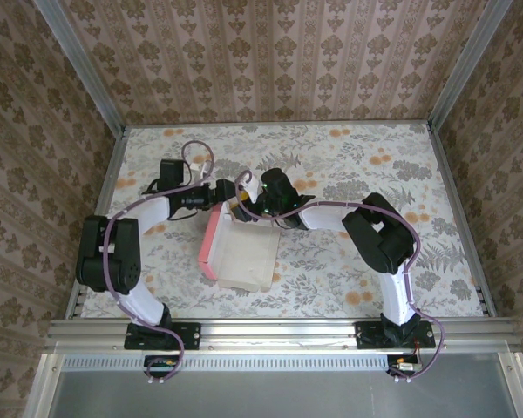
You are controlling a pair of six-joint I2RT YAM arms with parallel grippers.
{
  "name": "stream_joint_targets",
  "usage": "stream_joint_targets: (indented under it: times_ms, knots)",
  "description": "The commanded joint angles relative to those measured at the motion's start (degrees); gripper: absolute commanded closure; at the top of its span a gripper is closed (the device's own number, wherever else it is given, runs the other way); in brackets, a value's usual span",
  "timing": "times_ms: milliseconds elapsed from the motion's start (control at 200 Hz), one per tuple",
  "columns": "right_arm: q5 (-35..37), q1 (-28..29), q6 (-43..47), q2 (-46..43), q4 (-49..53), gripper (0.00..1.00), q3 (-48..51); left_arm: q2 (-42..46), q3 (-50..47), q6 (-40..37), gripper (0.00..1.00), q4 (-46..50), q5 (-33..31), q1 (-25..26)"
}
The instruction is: Fold the paper box
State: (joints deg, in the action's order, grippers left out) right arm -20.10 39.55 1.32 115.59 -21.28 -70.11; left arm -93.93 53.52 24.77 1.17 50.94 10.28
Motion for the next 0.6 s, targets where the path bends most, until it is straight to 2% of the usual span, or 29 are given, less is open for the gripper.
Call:
stream_joint_targets:
  times_ms: [0,130,150,285,405,595]
  knots:
    - [-0.19,0.35,-0.27,-0.07,-1.31,0.52,0.63,4.36,2.62,-3.36,0.02,7.32,-5.16,-0.79]
    - [-0.03,0.35,-0.27,-0.06,-1.4,0.52,0.76,9.07,3.83,-5.17,0.02,15.54,-13.6,-0.79]
    - [-0.03,0.35,-0.23,-0.03,-1.44,0.52,0.76,9.79,3.96,-5.34,0.02,16.81,-16.73,-0.79]
    - [-0.12,0.35,-0.26,0.07,-1.49,0.52,0.76,14.45,2.92,-4.45,0.1,23.51,-26.97,-0.77]
    - [-0.3,0.35,-0.27,0.14,-1.44,0.52,0.55,15.88,1.95,-3.16,0.17,26.88,-30.26,-0.71]
    - [-0.49,0.3,-0.36,0.16,-1.51,0.52,0.51,16.02,-1.33,-2.01,0.16,22.8,-30.31,-0.4]
